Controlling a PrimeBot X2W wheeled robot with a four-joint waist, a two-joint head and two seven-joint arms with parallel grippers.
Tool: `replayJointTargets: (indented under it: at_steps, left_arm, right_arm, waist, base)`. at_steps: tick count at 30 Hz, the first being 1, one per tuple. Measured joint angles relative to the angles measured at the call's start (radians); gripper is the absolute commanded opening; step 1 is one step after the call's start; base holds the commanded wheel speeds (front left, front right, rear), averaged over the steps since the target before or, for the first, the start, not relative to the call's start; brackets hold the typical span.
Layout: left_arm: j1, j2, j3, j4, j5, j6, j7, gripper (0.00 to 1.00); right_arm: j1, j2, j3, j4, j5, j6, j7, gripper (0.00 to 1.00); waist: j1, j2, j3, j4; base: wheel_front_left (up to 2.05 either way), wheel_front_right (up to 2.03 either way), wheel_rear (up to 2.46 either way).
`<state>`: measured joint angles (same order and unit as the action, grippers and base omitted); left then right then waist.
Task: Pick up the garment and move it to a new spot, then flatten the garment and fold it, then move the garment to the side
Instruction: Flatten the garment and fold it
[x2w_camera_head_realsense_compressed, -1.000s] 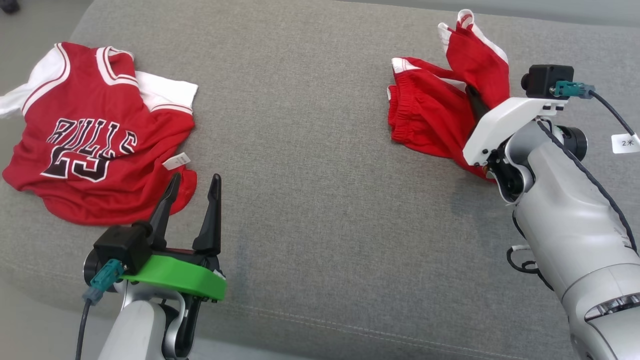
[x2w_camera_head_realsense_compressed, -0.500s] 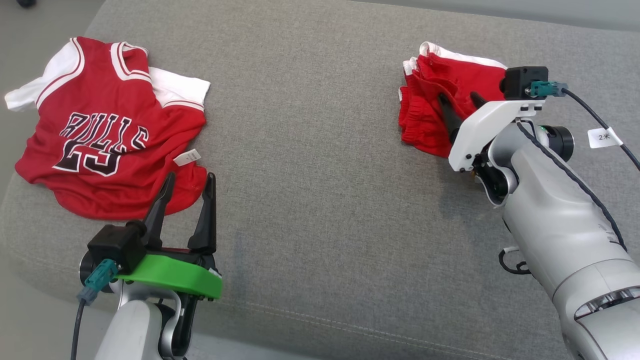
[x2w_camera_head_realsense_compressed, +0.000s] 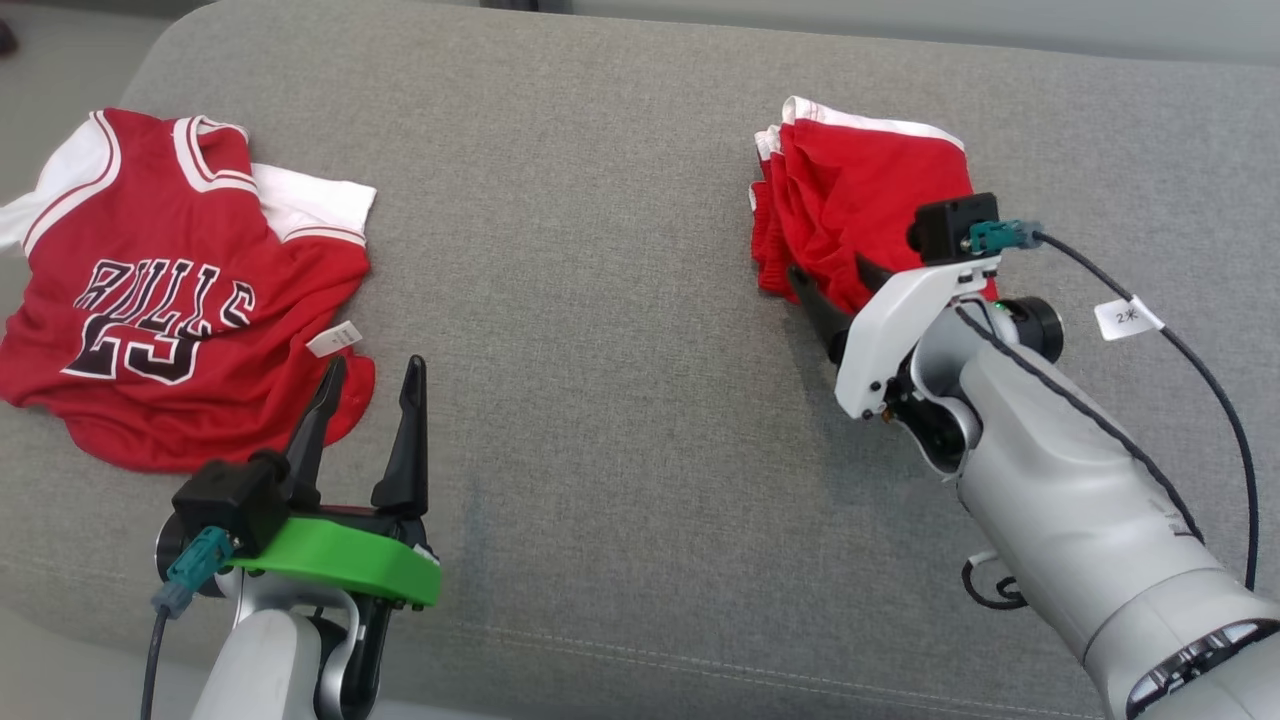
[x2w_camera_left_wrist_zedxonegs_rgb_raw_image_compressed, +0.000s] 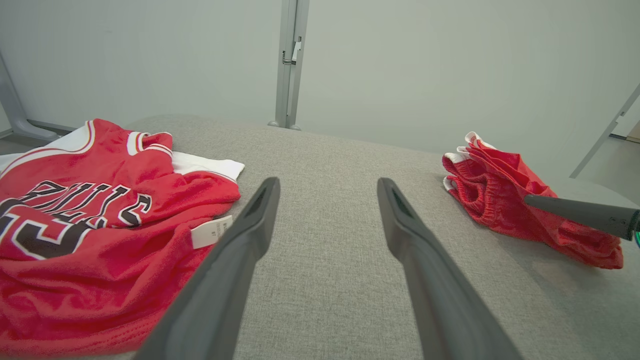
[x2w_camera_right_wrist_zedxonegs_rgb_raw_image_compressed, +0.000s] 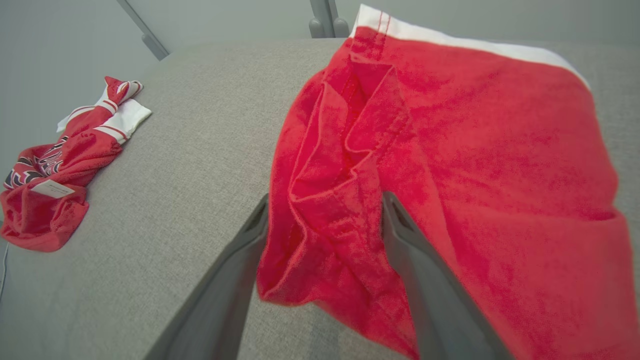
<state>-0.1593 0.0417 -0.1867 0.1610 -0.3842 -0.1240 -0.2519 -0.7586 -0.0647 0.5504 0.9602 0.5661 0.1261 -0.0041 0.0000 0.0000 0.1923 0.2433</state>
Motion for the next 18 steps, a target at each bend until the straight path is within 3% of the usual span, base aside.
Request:
replayJointTargets:
  at_steps: [4,8,18]
  left_arm:
    - [0.000,0.000,-0.005,0.004,0.000,0.000,0.000,1.00]
    - [0.001,0.000,0.000,0.004,0.000,0.000,0.000,1.00]
    - [0.019,0.000,0.023,-0.001,0.011,0.000,0.000,1.00]
  right_arm:
    - [0.063,-0.004,0.106,-0.123,0.123,-0.002,0.031,1.00]
    - [0.078,0.004,0.165,-0.211,0.175,-0.002,0.025,1.00]
    - [0.078,0.000,0.126,-0.248,0.169,-0.002,-0.103,1.00]
  waist:
    - [0.0000,0.0000,-0.008,-0.016]
    - [0.0000,0.0000,-0.015,-0.033]
    - [0.0000,0.0000,-0.032,-0.099]
  base:
    - [0.00,0.00,0.00]
    - [0.00,0.00,0.00]
    - [0.00,0.00,0.00]
